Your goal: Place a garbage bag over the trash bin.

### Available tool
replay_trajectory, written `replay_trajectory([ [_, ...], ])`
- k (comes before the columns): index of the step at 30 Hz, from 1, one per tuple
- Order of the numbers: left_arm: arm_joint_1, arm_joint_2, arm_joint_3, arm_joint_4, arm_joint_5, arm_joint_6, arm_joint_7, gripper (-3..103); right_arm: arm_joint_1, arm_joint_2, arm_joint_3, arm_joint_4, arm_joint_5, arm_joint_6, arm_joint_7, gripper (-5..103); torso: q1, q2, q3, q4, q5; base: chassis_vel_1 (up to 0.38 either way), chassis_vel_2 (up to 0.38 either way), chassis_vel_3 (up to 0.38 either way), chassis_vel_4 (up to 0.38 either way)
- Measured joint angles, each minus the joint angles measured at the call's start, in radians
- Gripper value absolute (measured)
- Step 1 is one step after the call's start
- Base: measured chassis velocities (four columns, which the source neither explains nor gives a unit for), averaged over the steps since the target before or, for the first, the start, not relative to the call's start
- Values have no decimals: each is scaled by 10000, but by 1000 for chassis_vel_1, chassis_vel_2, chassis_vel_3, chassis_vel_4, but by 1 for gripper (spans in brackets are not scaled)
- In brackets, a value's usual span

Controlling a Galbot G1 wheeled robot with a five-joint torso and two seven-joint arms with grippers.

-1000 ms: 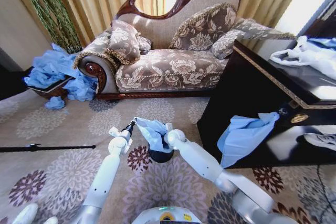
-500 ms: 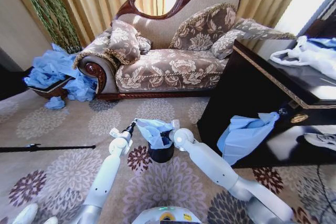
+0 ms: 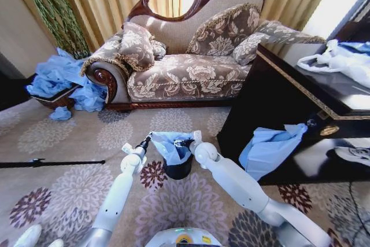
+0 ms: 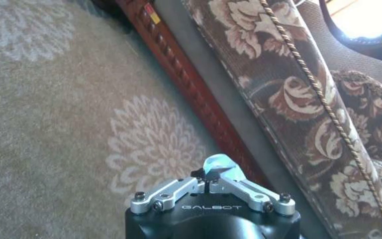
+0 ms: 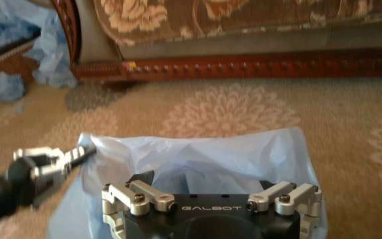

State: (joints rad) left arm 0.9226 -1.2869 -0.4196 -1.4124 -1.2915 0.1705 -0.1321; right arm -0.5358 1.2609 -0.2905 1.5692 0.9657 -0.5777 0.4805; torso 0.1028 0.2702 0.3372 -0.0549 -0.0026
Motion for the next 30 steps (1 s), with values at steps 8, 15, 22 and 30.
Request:
replay_trajectory([
  [8, 182, -63, -5, -78, 267, 0, 243, 0, 598, 749, 198, -1144, -3, 104, -95, 100, 0, 2, 1, 0, -1, 0, 0, 0, 0],
  [15, 385, -186, 0, -527, 514, 16, 266, 0, 1048, 1223, 396, -2643, -471, 236, -440, 100, 1, 2, 1, 0, -1, 0, 0, 0, 0],
  [22, 274, -239, 58, -568, 641, 30, 268, 0, 1312, 729, 432, -3070, -102, -2, -537, 100, 1, 2, 1, -1, 1, 0, 0, 0, 0],
  [30, -80, -266, 229, -369, 662, 42, 261, 0, 1458, 252, 254, -3681, -171, -91, -1556, 100, 1, 2, 1, -1, 2, 0, 0, 0, 0],
])
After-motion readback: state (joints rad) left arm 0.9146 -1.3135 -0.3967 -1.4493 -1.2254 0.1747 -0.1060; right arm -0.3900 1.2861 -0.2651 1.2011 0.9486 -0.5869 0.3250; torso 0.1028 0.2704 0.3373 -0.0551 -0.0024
